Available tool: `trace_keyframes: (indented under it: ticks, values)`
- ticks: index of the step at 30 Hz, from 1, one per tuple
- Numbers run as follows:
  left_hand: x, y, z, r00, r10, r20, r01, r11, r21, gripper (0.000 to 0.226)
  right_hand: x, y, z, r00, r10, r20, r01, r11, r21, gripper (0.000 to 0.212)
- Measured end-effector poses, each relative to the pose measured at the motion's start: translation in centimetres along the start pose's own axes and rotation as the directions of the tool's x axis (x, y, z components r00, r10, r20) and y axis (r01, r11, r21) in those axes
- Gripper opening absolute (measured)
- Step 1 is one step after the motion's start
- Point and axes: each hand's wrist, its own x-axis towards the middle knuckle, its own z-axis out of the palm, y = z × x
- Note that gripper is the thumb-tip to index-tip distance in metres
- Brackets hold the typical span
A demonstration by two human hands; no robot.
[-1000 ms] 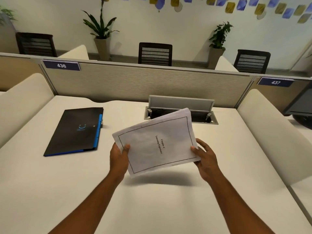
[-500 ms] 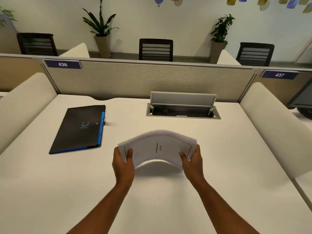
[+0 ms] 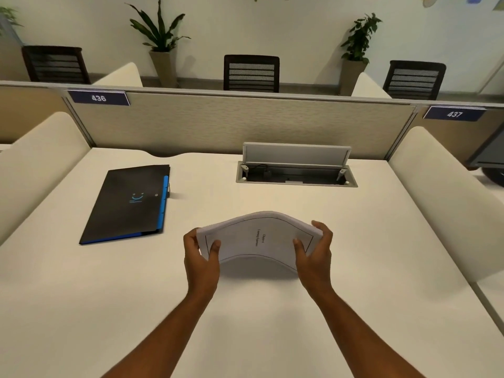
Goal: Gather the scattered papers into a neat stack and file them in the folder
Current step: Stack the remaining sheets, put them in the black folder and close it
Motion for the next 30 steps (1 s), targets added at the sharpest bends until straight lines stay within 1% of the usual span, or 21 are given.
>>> trace_keyframes:
  ticks: [2,4,5,6,8,10,12,14,17,20,23,26,27,28,29,30]
  values:
    - [0.4,0.2,-0.2,0.999,0.033,-0.001,-0.033,0.999,-0.004,0.051,0.3,-0.1,-0.3,0.993,-0.107,-0.052,0.102,0.99,-0.096,0.075]
    - [0.6,0.4,-0.2,0.998,0.056,0.003,-0.056,0.998,-0.018,0.05,0.8,-0.3,-0.6,0.961,-0.272,-0.048,0.255,0.942,-0.218,0.078]
    - [0.6,0.5,-0.2,0.998,0.061,0.005,-0.061,0.998,-0.023,0.049,1.1,-0.4,-0.8,0.936,-0.351,-0.015,0.333,0.9,-0.28,0.075]
    - [0.7,0.5,-0.1,0.998,0.063,0.006,-0.062,0.998,-0.025,0.048,1.3,-0.4,-0.9,0.91,-0.413,0.028,0.398,0.853,-0.338,0.067]
    - [0.6,0.2,0.0,0.998,0.055,0.006,-0.055,0.998,-0.029,0.047,1.4,-0.2,-1.0,0.878,-0.465,0.112,0.467,0.782,-0.412,0.05]
    - [0.6,-0.1,0.0,0.999,0.036,0.01,-0.036,0.999,-0.033,0.047,1.5,0.0,-1.1,0.878,-0.459,0.138,0.469,0.763,-0.444,0.05]
    - [0.6,-0.3,0.1,1.0,0.011,0.018,-0.011,0.999,-0.033,0.047,1.5,0.1,-1.1,0.881,-0.454,0.135,0.46,0.754,-0.47,0.056]
    - [0.5,-0.4,0.2,1.0,-0.001,0.023,0.002,1.0,-0.029,0.047,1.5,0.0,-1.0,0.876,-0.46,0.143,0.465,0.729,-0.502,0.057]
    - [0.5,-0.5,0.3,0.999,-0.003,0.033,0.004,1.0,-0.025,0.045,1.3,-0.2,-1.0,0.876,-0.47,0.107,0.455,0.734,-0.504,0.061]
    - [0.5,-0.5,0.3,0.999,-0.01,0.039,0.011,1.0,-0.016,0.044,1.1,-0.5,-1.0,0.871,-0.479,0.109,0.463,0.726,-0.509,0.056]
    - [0.7,-0.6,0.4,0.999,-0.017,0.037,0.017,1.0,-0.013,0.044,1.1,-0.6,-1.0,0.872,-0.479,0.104,0.459,0.725,-0.513,0.058]
    - [0.8,-0.8,0.4,0.999,-0.026,0.034,0.026,1.0,-0.004,0.043,1.3,-0.8,-1.0,0.87,-0.479,0.116,0.47,0.733,-0.492,0.053]
    - [0.9,-0.8,0.5,0.999,-0.036,0.035,0.036,0.999,0.0,0.043,1.4,-0.8,-1.0,0.866,-0.49,0.095,0.472,0.741,-0.479,0.055]
    - [1.0,-0.9,0.5,0.998,-0.05,0.036,0.05,0.999,0.008,0.043,1.5,-0.9,-0.9,0.873,-0.484,0.063,0.458,0.768,-0.448,0.063]
    - [1.1,-0.9,0.6,0.997,-0.066,0.035,0.065,0.998,0.017,0.044,1.6,-1.0,-0.9,0.894,-0.447,0.02,0.418,0.817,-0.397,0.073]
    - [1.3,-1.0,0.6,0.996,-0.08,0.034,0.08,0.996,0.026,0.045,1.7,-0.8,-0.8,0.926,-0.376,-0.036,0.344,0.88,-0.328,0.082]
